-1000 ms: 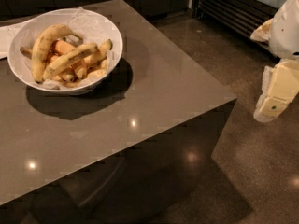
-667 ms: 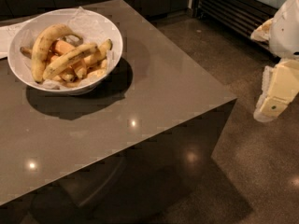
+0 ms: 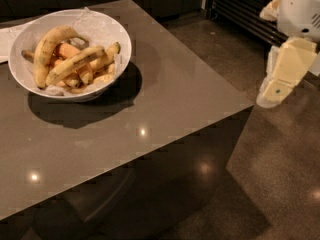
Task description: Pick banana from white bowl
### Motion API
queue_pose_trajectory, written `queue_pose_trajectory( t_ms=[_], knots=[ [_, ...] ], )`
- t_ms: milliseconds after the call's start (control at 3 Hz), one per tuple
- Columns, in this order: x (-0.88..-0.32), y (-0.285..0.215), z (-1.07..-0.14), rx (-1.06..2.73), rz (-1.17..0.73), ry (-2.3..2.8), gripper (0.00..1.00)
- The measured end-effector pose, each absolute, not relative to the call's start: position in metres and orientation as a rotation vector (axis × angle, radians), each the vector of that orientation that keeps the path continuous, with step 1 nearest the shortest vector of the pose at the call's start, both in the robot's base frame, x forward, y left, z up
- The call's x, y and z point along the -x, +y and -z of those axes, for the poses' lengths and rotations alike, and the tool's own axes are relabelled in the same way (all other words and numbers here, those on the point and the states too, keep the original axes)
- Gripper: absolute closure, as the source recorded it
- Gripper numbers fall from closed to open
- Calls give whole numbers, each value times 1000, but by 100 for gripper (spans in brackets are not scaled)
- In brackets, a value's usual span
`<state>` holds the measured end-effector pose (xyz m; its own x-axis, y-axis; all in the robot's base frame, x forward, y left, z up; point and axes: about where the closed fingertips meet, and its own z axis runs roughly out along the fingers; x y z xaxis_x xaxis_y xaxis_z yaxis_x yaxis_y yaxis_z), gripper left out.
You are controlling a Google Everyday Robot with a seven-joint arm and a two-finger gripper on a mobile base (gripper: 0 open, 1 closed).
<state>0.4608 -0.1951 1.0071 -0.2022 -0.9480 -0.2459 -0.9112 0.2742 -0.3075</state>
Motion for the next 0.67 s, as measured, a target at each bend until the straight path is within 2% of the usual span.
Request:
queue_pose_trajectory(
  t_ms=[667],
  knots=[
    [-468, -184, -1020, 1692, 160, 2118, 0]
  ],
)
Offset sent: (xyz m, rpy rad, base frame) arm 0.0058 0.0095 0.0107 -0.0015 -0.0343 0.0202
